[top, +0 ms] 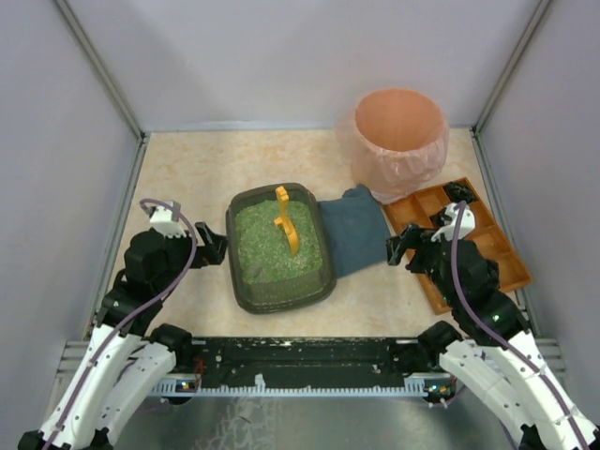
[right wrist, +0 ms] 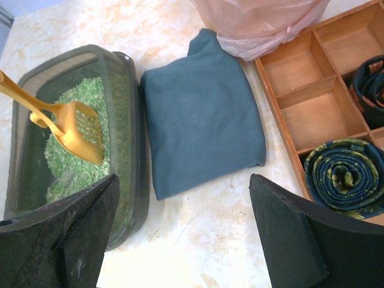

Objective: Clean the litter box

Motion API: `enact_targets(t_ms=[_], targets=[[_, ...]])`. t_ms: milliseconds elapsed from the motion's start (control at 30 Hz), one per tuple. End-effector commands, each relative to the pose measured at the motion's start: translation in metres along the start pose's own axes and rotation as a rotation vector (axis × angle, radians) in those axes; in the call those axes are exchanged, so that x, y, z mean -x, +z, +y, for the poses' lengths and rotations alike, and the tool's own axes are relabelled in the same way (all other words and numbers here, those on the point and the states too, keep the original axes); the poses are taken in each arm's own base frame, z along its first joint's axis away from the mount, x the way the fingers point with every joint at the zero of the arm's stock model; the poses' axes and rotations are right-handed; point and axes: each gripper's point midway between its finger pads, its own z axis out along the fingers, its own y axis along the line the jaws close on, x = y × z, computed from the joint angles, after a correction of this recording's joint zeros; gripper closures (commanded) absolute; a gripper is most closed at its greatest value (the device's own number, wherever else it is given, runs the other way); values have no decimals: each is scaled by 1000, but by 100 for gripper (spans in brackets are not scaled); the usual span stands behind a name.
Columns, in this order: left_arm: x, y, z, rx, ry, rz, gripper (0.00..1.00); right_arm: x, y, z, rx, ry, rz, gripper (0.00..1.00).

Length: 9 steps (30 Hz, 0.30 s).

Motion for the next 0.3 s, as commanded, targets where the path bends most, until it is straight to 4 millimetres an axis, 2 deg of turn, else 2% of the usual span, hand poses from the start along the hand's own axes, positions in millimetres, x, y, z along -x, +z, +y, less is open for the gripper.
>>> enact_targets(t_ms=[0,267], targets=[[12,-5,-1,-4,5,-65,0,7,2,-5,-20,-13,-47,12],[11,-4,0,2,4,-63,0,8,-2,-5,4,-5,-76,12]])
